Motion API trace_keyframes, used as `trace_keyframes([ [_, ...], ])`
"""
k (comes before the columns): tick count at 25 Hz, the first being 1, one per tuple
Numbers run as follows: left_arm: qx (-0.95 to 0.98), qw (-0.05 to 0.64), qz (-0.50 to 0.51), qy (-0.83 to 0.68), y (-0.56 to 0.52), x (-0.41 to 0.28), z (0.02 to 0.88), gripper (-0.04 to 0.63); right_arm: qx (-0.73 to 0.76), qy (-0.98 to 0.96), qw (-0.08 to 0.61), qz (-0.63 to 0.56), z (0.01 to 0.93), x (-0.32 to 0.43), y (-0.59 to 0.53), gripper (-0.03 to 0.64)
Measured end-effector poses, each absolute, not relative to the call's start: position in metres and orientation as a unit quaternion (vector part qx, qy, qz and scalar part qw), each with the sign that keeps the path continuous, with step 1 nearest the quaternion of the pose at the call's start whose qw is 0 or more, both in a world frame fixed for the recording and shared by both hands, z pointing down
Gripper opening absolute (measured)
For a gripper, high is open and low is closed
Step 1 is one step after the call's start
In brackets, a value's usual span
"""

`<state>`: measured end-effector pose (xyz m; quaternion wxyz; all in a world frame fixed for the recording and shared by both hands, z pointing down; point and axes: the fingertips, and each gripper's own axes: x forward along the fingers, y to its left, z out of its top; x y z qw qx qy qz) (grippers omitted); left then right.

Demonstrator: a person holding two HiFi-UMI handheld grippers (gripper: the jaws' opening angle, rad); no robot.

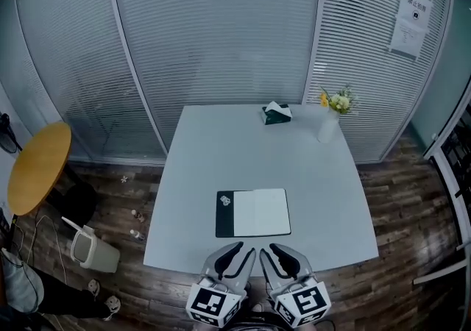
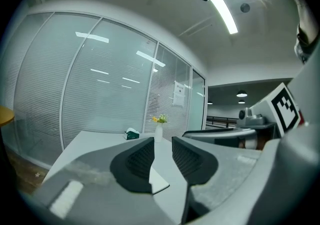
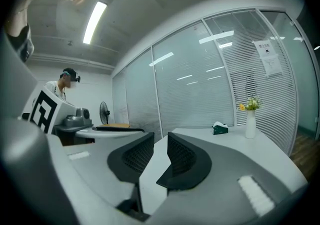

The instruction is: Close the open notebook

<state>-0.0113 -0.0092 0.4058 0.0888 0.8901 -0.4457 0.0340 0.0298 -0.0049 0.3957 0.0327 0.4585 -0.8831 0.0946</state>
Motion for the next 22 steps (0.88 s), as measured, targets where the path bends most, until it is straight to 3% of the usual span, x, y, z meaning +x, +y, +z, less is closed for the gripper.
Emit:
trace_keyframes([
  [22,0.902,0.109,0.04,-0.415,-0.121,-0.052,0.43,0.104,0.488,-0.864,0.055,0.111,0.42,-0.004,-0.112,0.084],
])
